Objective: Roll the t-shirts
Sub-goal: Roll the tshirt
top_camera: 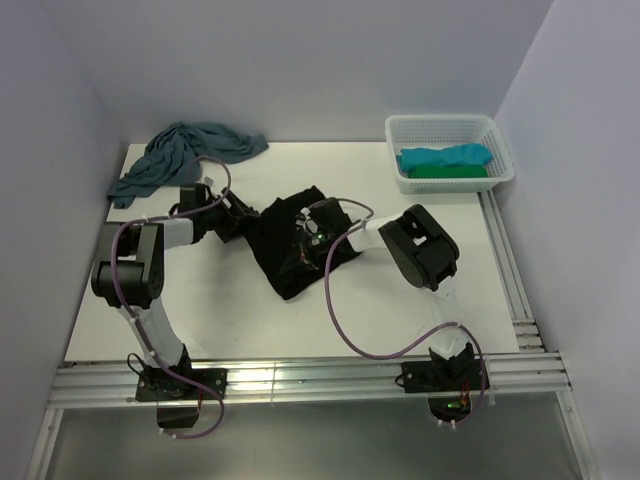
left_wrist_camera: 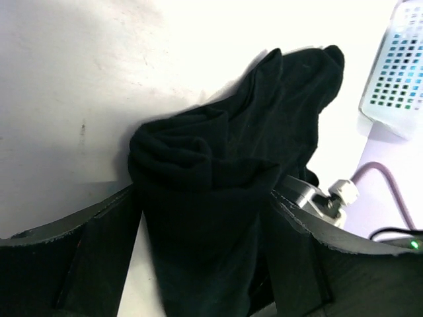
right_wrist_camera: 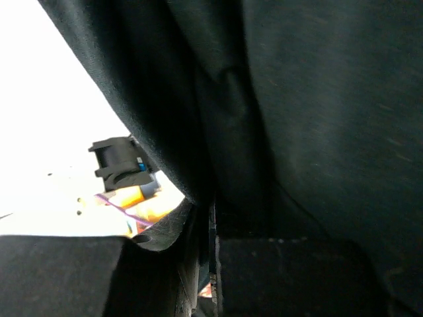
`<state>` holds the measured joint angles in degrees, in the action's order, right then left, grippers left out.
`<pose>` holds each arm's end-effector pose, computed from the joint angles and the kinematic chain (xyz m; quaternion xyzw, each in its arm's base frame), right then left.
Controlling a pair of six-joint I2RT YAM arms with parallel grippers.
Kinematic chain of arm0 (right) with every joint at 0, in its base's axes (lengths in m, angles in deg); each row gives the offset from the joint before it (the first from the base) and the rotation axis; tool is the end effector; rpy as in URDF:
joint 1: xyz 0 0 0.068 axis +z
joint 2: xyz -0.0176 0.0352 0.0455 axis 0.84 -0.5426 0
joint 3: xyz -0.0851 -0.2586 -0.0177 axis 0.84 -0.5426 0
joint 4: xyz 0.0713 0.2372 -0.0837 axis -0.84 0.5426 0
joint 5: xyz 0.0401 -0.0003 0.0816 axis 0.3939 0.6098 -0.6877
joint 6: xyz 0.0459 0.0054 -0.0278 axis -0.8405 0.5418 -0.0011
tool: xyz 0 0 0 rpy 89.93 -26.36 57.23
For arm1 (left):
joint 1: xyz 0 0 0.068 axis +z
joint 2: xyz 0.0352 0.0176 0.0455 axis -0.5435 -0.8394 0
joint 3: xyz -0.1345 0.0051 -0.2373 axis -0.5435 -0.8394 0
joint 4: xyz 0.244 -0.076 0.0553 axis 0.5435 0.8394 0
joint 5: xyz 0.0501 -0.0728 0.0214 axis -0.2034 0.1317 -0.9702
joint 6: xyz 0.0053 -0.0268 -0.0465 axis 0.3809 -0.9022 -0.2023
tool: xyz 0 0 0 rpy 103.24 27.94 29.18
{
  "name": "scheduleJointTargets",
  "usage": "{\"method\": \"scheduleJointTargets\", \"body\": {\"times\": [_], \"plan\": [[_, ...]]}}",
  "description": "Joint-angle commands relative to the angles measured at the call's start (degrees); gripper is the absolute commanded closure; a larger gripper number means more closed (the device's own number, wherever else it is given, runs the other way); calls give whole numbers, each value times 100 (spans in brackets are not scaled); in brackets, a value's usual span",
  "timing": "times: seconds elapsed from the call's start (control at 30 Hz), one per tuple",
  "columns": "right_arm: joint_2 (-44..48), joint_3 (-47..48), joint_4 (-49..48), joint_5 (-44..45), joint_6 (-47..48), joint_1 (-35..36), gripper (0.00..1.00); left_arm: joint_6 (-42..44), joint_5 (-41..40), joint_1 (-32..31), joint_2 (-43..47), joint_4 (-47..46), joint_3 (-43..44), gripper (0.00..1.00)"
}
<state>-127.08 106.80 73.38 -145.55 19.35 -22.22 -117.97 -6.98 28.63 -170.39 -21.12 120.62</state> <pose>0.3300 0.2662 0.1044 0.0578 -0.8387 -0.5385 0.0568 0.3712 -0.0437 0.1428 -0.2523 0.8602 -0.3616 0.2563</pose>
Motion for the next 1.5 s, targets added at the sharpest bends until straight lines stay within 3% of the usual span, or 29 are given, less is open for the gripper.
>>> {"method": "scheduleJointTargets", "body": {"times": [0.0,0.37,0.4,0.43,0.7,0.97,1.1,1.3,1.47], "plan": [[-77,-459,-1151,-491,-648,-169,91,13,259,78,241,-561,-217,24],[-402,-882,-2356,-834,-1317,-407,91,-119,549,174,671,-1404,-770,22],[-446,-900,-2392,-852,-1344,-450,91,-145,610,253,794,-1475,-832,16],[-464,-891,-2402,-861,-1344,-468,91,-180,758,297,856,-1571,-894,1],[-596,-883,-2489,-1002,-1475,-591,92,-84,1269,623,1252,-1914,-1254,1],[-815,-1084,-3526,-1169,-2301,-618,92,-778,1446,579,665,-3961,-2318,0],[-868,-1076,-3536,-1230,-2337,-618,93,-769,1218,482,312,-4252,-2257,1],[-798,-935,-2701,-1265,-1696,-618,93,-866,1138,263,-171,-4806,-2073,1],[-816,-997,-2832,-1257,-1775,-618,93,-963,1129,219,-672,-5087,-1932,5]]}}
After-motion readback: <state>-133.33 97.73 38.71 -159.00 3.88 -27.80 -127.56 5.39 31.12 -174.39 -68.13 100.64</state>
